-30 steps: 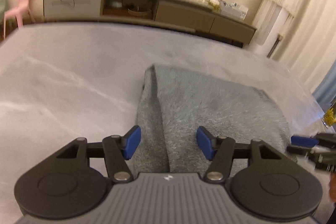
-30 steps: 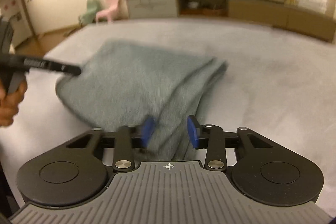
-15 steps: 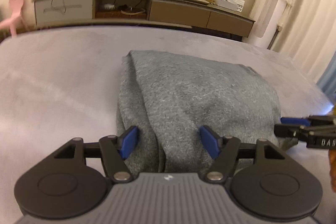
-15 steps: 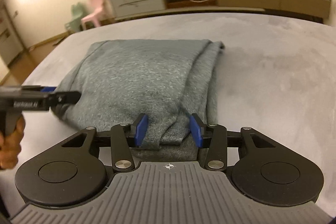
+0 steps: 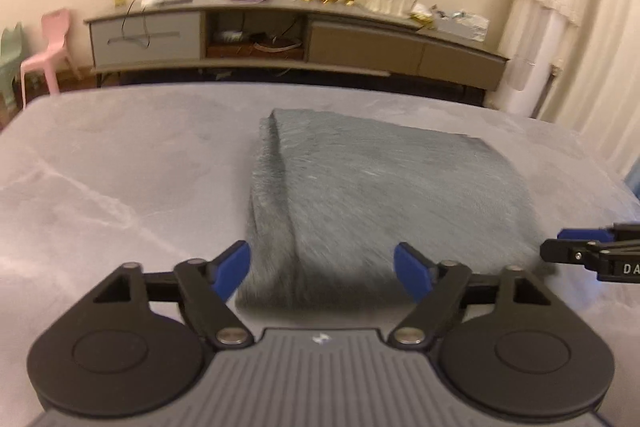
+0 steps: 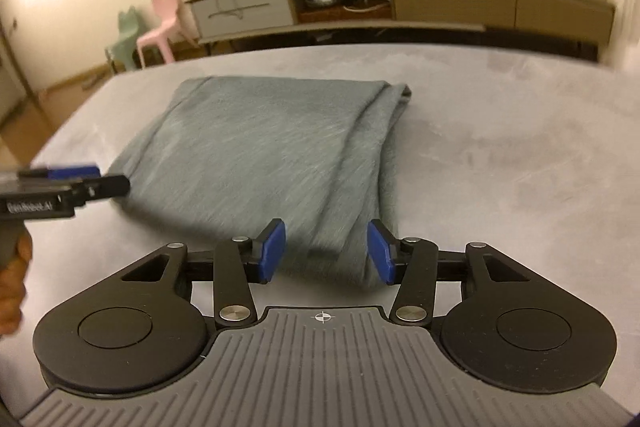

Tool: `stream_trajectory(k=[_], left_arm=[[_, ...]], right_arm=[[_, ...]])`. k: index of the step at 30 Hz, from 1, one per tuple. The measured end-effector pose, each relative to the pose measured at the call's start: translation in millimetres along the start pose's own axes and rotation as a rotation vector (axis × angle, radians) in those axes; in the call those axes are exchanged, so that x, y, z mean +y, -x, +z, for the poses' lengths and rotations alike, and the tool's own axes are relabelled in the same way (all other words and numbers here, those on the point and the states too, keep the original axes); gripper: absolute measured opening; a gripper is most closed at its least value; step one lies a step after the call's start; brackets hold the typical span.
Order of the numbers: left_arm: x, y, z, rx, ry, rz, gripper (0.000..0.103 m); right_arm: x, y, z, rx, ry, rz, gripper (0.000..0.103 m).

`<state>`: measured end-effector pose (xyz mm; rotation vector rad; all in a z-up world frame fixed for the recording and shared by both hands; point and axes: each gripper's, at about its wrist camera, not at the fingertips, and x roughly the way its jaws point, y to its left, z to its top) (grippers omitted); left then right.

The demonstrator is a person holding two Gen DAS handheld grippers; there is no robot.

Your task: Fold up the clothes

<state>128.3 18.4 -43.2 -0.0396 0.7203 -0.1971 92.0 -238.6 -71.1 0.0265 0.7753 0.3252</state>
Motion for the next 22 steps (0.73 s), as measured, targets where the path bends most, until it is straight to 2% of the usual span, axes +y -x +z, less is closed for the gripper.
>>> stream_trajectory(k=[2,3,4,8,12,14,19,22], left_arm=[[-7,19,-7,-0.021,0.000,-0.002,0.095],[-10,26,-9,-0.027,0.009,-0.001,0.097],[-12,34,-11,-0.033,0.019,0.001,0.103],[-24,45,-19,0.009,0.070,-0.046,0.103],[-40,48,-31,0.050,0.036,-0.087,0.103],[-51,51,-37,0.039,0.030,-0.095,0.103],[-76,63,-45,-0.016,0.058,-0.110,0.103],[-89,65,-46,-0.001,0.085,-0.092,0.103]], right_arm=[[13,18,-13,0.026,0.028,0.021,0.055],[18,23,-21,0.036,0.039,0.020,0.056],[23,29,-28,0.045,0.050,0.018,0.058],[32,39,-57,0.052,0.061,-0.026,0.060],[28,43,-73,0.048,0.024,-0.043,0.063],[25,46,-78,0.040,0.022,-0.057,0.067],[15,51,-85,0.033,0.004,-0.058,0.067],[11,53,-86,0.029,-0.001,-0.053,0.067]])
